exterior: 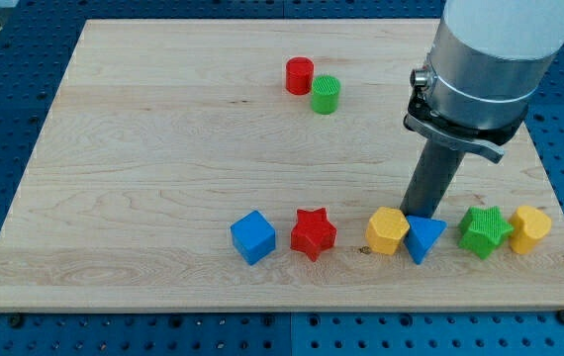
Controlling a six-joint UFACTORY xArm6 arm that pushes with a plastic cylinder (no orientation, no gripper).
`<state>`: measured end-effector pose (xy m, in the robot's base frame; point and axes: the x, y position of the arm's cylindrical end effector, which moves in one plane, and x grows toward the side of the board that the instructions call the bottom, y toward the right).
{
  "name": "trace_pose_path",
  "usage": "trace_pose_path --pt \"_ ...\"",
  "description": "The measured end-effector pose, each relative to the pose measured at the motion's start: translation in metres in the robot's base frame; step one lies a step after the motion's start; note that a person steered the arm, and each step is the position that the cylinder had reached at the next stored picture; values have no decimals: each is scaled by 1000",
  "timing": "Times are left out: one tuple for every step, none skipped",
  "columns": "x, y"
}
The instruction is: Slide the green circle towards the blue cube
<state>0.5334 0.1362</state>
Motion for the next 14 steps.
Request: trace_pose_path --pt "-24 3" --pt "-61 13" --pt "-98 40" --pt "-172 44" --pt "-222 12" --pt "-222 4" --pt "-221 -22" --pt "-211 -55" --pt "-196 -64" --pt "-180 -69" --pt "-173 -81" --pt "-173 -104" --pt "-162 -120" --pt "-156 -134"
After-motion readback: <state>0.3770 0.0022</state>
